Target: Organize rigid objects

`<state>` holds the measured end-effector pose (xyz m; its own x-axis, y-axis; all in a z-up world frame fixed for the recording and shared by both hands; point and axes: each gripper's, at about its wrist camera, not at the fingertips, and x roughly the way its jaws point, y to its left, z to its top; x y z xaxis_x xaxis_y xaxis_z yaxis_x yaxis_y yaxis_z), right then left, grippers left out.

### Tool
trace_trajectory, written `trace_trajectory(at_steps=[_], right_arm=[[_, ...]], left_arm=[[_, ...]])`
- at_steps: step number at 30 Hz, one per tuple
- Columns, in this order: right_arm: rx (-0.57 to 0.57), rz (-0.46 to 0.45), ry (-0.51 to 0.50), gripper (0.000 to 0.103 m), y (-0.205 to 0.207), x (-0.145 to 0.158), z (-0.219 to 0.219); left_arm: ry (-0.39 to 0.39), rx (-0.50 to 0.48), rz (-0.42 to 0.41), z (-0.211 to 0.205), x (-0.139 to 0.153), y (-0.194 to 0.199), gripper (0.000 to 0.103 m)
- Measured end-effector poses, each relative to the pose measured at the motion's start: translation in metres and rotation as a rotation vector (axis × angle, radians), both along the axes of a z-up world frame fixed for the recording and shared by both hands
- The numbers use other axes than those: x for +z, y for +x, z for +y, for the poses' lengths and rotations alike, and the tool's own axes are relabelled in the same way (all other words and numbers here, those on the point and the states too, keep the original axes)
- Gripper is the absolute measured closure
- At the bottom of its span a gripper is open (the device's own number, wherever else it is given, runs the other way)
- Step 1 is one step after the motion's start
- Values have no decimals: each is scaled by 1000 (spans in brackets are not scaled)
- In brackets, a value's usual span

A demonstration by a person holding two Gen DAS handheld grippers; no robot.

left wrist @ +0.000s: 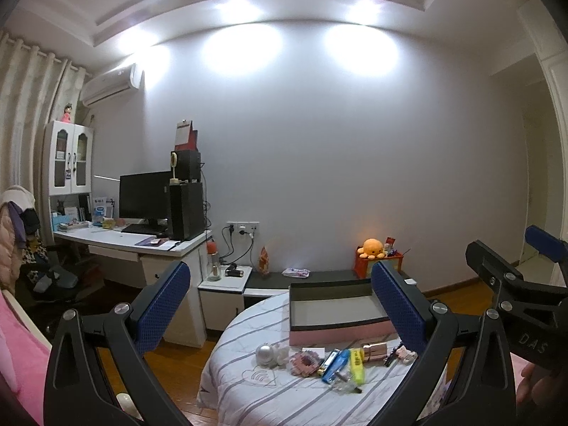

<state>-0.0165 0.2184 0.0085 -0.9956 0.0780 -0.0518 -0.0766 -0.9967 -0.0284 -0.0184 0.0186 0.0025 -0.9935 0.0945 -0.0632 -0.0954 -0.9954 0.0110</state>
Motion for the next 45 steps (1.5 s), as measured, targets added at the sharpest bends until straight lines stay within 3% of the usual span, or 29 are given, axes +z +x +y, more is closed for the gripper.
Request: trace_trajectory(at_steps=[19,45], right_arm=[[-47,40,12,0,-21,16,17],[-38,35,17,0,-42,23,15]], left_arm=[[-16,-24,33,23,21,-22,0],[-35,-9,19,21,25,-45,0]])
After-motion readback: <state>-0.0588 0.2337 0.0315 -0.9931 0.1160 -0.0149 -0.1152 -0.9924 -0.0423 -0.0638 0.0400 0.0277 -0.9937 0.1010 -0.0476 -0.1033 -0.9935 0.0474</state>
